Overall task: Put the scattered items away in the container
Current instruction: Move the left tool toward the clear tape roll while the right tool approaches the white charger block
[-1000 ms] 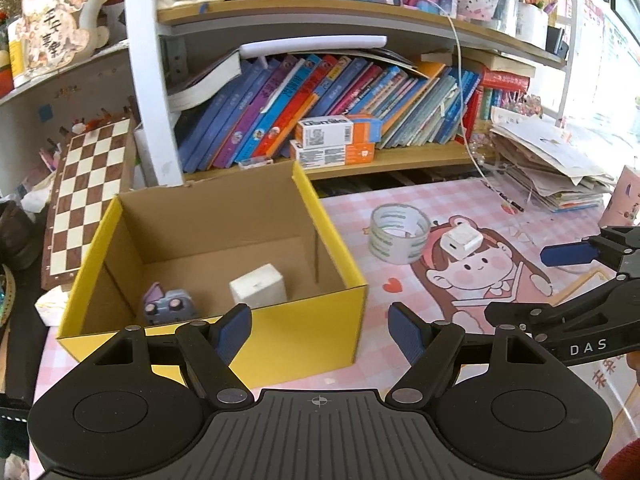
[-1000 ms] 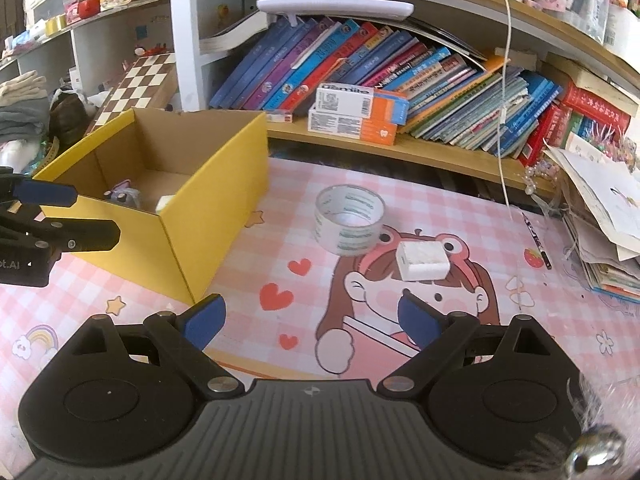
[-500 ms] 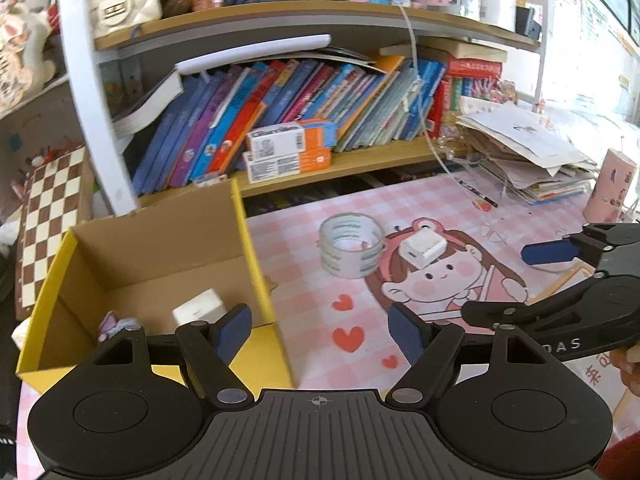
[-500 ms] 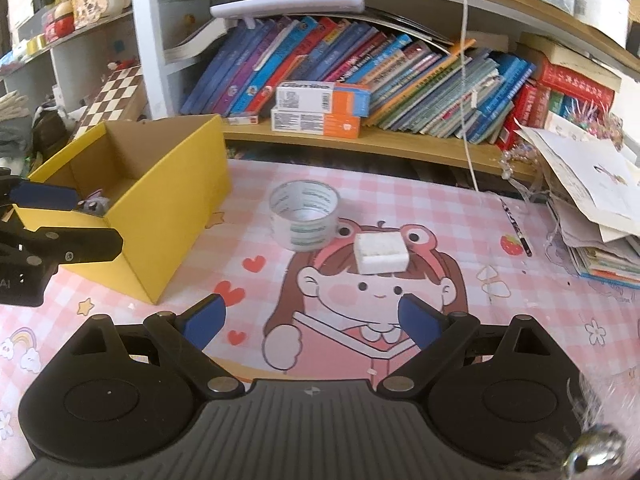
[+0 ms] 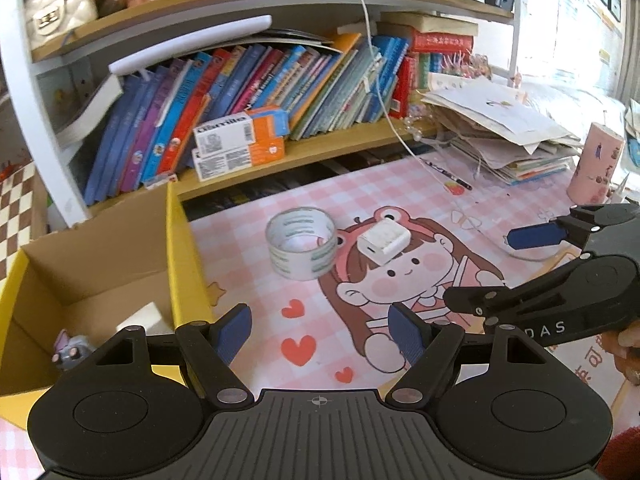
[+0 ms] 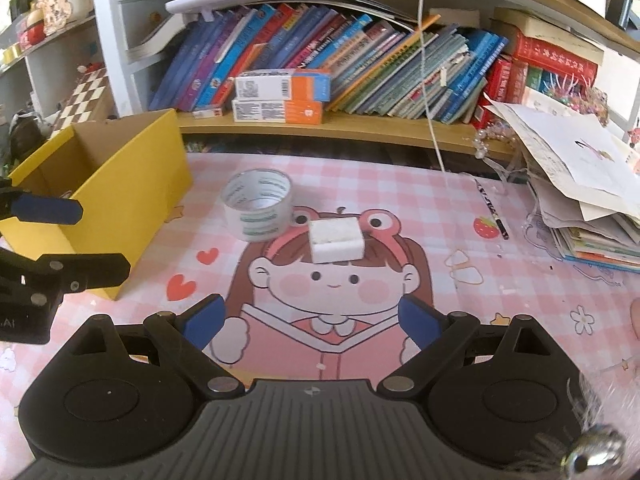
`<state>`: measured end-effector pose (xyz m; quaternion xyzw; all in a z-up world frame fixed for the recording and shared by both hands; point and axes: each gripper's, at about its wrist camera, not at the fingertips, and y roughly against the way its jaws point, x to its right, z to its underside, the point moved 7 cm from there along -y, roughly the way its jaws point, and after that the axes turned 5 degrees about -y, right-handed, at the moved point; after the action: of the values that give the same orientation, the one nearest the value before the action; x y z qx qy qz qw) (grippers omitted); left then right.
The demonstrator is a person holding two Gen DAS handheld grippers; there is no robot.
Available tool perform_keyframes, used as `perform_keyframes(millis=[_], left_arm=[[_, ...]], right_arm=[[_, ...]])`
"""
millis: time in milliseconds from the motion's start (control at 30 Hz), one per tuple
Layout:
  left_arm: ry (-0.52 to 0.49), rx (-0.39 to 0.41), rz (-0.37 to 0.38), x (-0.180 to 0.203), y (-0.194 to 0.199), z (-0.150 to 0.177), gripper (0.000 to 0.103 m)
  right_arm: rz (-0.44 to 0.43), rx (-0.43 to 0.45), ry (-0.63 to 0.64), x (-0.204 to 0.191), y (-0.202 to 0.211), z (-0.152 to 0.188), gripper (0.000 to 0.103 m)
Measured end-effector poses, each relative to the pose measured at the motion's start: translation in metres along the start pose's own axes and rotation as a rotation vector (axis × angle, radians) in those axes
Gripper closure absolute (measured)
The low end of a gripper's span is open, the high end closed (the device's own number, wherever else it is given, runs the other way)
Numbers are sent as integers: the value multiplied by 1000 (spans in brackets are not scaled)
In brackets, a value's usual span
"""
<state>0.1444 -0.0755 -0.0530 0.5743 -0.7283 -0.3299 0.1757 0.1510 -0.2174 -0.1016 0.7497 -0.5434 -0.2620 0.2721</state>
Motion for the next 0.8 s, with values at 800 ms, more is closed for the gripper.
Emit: perform_keyframes(millis=[800], left_arm=[[31,-44,6,-4,-53,-12,26]], right_arm=[[3,-69,-1,19,-46,-6,9]])
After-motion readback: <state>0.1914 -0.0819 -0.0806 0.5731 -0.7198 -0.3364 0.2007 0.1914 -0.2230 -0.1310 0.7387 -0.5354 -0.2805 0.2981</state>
